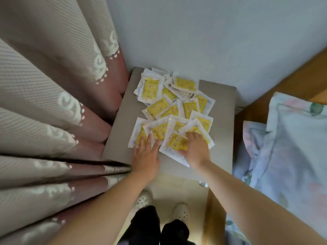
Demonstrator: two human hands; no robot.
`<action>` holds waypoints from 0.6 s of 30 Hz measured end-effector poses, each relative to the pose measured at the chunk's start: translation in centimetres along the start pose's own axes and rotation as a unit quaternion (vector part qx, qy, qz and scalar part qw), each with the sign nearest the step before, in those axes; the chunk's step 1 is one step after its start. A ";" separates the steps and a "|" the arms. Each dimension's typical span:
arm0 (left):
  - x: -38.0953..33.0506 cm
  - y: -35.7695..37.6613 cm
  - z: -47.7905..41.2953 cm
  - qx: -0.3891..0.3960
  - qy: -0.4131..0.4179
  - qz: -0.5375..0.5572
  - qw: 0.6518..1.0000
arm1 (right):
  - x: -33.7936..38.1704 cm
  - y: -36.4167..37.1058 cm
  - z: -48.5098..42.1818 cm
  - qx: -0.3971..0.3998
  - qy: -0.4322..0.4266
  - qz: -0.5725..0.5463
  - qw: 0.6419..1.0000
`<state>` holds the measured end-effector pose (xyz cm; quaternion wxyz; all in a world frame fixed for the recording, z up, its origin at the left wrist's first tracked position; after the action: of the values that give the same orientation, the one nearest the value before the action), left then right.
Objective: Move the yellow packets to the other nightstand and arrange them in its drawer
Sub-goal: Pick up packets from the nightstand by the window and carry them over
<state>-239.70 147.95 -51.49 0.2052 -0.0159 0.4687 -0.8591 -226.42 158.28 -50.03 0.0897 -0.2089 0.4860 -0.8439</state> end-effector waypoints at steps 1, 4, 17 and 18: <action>0.3 0.2 -0.8 -0.010 0.011 -0.015 1.000 | 0.6 0.6 -0.6 0.003 -0.011 0.020 1.000; 0.9 1.1 -3.0 -0.023 0.048 -0.056 0.997 | 1.2 2.0 -1.6 -0.020 -0.006 0.045 0.999; 1.2 1.3 -4.1 -0.040 0.058 -0.066 0.995 | -6.7 -0.7 -3.7 -0.005 0.184 -0.111 0.977; 1.2 1.4 -4.1 -0.037 0.056 -0.060 0.996 | -6.9 -0.5 -3.6 -0.001 0.197 -0.091 0.976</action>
<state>-241.20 150.10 -55.09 0.1263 -0.0036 0.5087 -0.8516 -221.77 163.81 -53.02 -0.0854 -0.0816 0.4738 -0.8727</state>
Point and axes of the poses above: each hand's wrist, its own z-axis away from the middle knuckle, its own y-axis out of the palm, x = y × z, the point moved 8 cm from there along -z, towards the middle knuckle, and after that the axes turned 5 degrees about x, right-handed, at the moved point
